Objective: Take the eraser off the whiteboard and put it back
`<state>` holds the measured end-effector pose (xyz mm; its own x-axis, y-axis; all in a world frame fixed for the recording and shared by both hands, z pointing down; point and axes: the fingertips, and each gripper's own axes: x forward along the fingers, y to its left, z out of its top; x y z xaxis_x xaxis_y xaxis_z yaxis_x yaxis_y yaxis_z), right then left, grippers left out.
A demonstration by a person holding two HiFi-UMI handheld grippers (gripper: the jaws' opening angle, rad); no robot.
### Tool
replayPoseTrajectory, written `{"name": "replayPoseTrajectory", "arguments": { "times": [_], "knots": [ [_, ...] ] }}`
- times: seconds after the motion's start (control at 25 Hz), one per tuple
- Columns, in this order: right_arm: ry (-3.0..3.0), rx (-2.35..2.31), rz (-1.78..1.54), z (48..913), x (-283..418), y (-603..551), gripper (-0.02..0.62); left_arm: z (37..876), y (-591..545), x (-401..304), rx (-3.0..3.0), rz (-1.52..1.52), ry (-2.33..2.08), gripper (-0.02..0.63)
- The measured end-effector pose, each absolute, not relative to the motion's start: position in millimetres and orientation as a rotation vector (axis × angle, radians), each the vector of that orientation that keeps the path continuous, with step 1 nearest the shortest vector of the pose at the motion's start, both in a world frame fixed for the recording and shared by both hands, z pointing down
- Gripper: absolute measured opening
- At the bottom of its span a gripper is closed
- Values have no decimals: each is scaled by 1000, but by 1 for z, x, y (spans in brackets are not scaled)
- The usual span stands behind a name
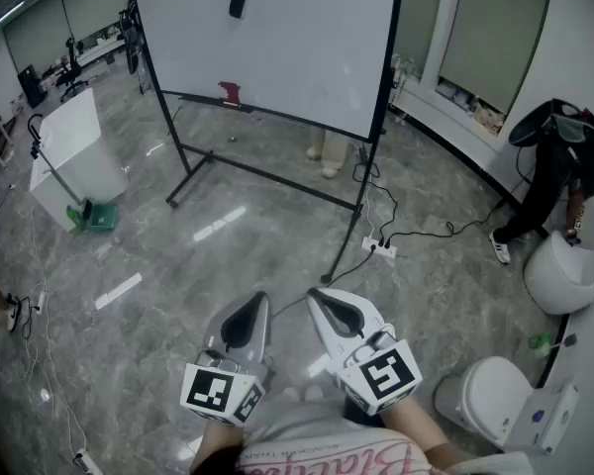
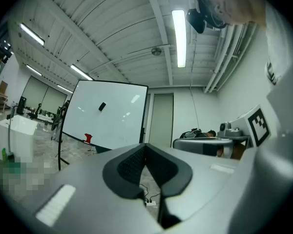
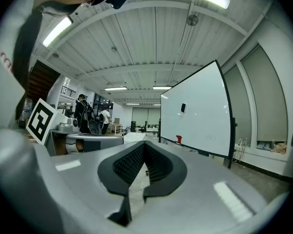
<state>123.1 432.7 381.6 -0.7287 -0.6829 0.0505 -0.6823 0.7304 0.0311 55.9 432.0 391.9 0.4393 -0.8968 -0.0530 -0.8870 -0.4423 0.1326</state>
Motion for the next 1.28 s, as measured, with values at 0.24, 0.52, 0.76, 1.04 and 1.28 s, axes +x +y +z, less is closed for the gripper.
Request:
{"name": "replayPoseTrajectory", "arguments": {
  "times": [0.24, 0.52, 0.76, 1.04, 1.28],
  "knots": [
    [-2866, 1129, -14, 385, 127, 436, -2, 393, 433, 54, 2574, -188, -1629, -2],
    [-2869, 1135, -9, 385, 138, 430, -2, 392, 424, 63, 2575, -194, -1633, -2],
    [-2904, 1088, 23, 385, 145, 422, 0, 390, 415, 70, 2552, -209, -1663, -2],
    [-2926, 1035, 21, 382, 149, 405, 2, 394, 404, 68, 2502, -209, -1720, -2],
    [-2917, 1042, 59, 391, 150, 385, 1, 398, 382, 55, 2485, -188, -1741, -2]
  ]
}}
